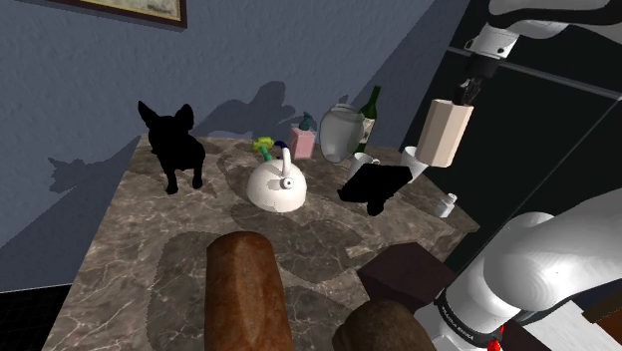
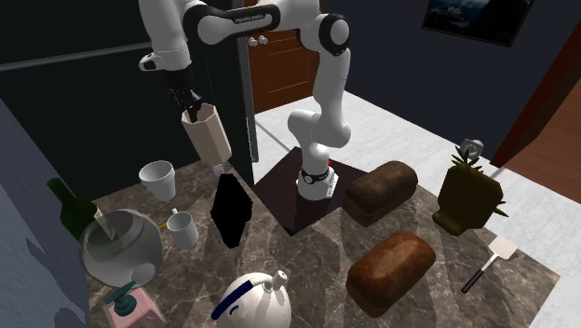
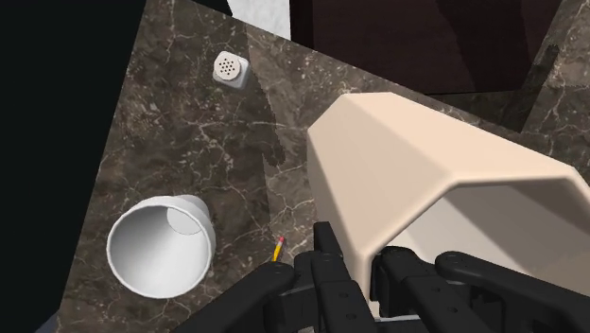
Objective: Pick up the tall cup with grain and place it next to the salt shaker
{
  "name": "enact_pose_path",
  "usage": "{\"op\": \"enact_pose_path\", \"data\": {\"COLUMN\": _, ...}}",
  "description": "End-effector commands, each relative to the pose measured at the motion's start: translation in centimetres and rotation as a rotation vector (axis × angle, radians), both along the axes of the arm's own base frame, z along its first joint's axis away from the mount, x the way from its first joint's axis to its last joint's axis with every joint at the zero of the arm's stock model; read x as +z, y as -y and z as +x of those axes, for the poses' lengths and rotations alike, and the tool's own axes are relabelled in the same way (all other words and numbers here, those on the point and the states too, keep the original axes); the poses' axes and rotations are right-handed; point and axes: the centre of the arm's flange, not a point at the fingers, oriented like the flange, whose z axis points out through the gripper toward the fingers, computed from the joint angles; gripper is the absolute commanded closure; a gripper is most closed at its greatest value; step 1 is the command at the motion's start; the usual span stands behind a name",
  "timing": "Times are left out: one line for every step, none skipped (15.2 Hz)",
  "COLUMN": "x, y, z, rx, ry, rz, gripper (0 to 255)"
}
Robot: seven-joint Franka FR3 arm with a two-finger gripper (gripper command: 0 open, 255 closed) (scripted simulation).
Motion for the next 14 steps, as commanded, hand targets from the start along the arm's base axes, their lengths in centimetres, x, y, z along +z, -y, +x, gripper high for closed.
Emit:
{"op": "enact_pose_path", "data": {"x": -1.1, "y": 0.1, "z": 0.0, "rx": 0.0, "ry": 0.001, "rz": 0.0, "gripper": 255}}
{"op": "enact_pose_path", "data": {"x": -1.6, "y": 0.1, "z": 0.0, "rx": 0.0, "ry": 0.001, "rz": 0.0, "gripper": 255}}
{"op": "enact_pose_path", "data": {"x": -2.2, "y": 0.1, "z": 0.0, "rx": 0.0, "ry": 0.001, "rz": 0.0, "gripper": 255}}
{"op": "enact_pose_path", "data": {"x": -2.7, "y": 0.1, "z": 0.0, "rx": 0.0, "ry": 0.001, "rz": 0.0, "gripper": 255}}
{"op": "enact_pose_path", "data": {"x": -3.2, "y": 0.1, "z": 0.0, "rx": 0.0, "ry": 0.001, "rz": 0.0, "gripper": 255}}
{"op": "enact_pose_path", "data": {"x": -3.7, "y": 0.1, "z": 0.0, "rx": 0.0, "ry": 0.001, "rz": 0.0, "gripper": 255}}
{"op": "enact_pose_path", "data": {"x": -4.3, "y": 0.1, "z": 0.0, "rx": 0.0, "ry": 0.001, "rz": 0.0, "gripper": 255}}
{"op": "enact_pose_path", "data": {"x": -4.8, "y": 0.1, "z": 0.0, "rx": 0.0, "ry": 0.001, "rz": 0.0, "gripper": 255}}
{"op": "enact_pose_path", "data": {"x": -5.3, "y": 0.1, "z": 0.0, "rx": 0.0, "ry": 0.001, "rz": 0.0, "gripper": 255}}
{"op": "enact_pose_path", "data": {"x": -5.9, "y": 0.1, "z": 0.0, "rx": 0.0, "ry": 0.001, "rz": 0.0, "gripper": 255}}
{"op": "enact_pose_path", "data": {"x": -6.4, "y": 0.1, "z": 0.0, "rx": 0.0, "ry": 0.001, "rz": 0.0, "gripper": 255}}
{"op": "enact_pose_path", "data": {"x": -6.9, "y": 0.1, "z": 0.0, "rx": 0.0, "ry": 0.001, "rz": 0.0, "gripper": 255}}
{"op": "enact_pose_path", "data": {"x": -7.4, "y": 0.1, "z": 0.0, "rx": 0.0, "ry": 0.001, "rz": 0.0, "gripper": 255}}
{"op": "enact_pose_path", "data": {"x": -8.0, "y": 0.1, "z": 0.0, "rx": 0.0, "ry": 0.001, "rz": 0.0, "gripper": 255}}
